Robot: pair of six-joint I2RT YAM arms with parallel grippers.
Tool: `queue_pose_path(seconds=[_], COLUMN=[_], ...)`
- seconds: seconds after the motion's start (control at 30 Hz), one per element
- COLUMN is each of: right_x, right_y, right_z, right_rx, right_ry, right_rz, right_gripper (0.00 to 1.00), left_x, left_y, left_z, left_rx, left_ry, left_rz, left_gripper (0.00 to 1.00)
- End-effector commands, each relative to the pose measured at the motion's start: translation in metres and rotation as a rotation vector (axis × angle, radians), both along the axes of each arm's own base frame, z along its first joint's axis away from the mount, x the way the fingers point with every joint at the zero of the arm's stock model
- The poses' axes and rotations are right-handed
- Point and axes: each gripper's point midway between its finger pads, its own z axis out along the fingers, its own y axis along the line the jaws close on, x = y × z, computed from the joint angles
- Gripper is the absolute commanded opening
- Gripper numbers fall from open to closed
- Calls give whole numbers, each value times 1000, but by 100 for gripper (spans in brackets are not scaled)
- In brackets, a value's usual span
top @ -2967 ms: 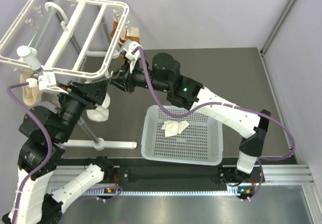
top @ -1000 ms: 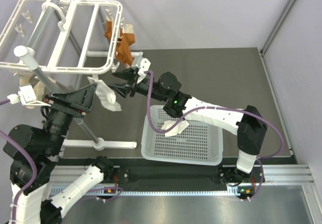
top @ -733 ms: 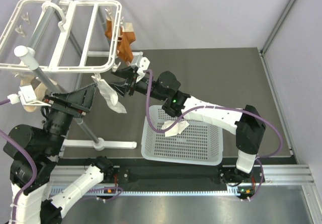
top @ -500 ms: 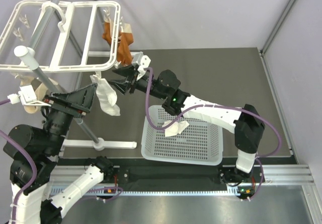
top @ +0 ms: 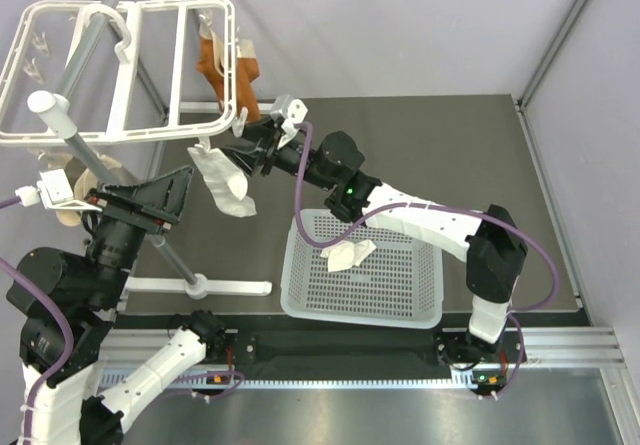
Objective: Clip the socks to the hanger
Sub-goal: Open the clamp at the hanger.
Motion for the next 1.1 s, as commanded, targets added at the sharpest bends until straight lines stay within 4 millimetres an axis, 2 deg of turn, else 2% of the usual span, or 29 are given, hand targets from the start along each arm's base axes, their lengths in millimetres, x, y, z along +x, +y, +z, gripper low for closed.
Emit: queue_pose_path(seconds=[0.0, 0.3, 0.6, 0.8, 1.07], right_x=[-1, 4, 7, 6, 2], right_y=[-8, -13, -15, -17, -20], right_z=[39, 43, 41, 46, 53], right_rx=[96, 107, 100, 108, 120], right_ry=[-54, -50, -34, -28, -35], right_rz=[3, -6, -14, -15, -7], right_gripper=[46, 43, 35, 29, 27], left_x=[-4, -3, -2, -2, 0], left_y=[-1, -4, -6, -7, -12], left_z=[10, 9, 7, 7, 6], left_rx=[-7, -10, -16, -16, -11], left_ry=[-36, -30, -24, -21, -10], left_rz=[-15, -26, -34, -40, -55], left_gripper=[61, 61, 61, 61, 61])
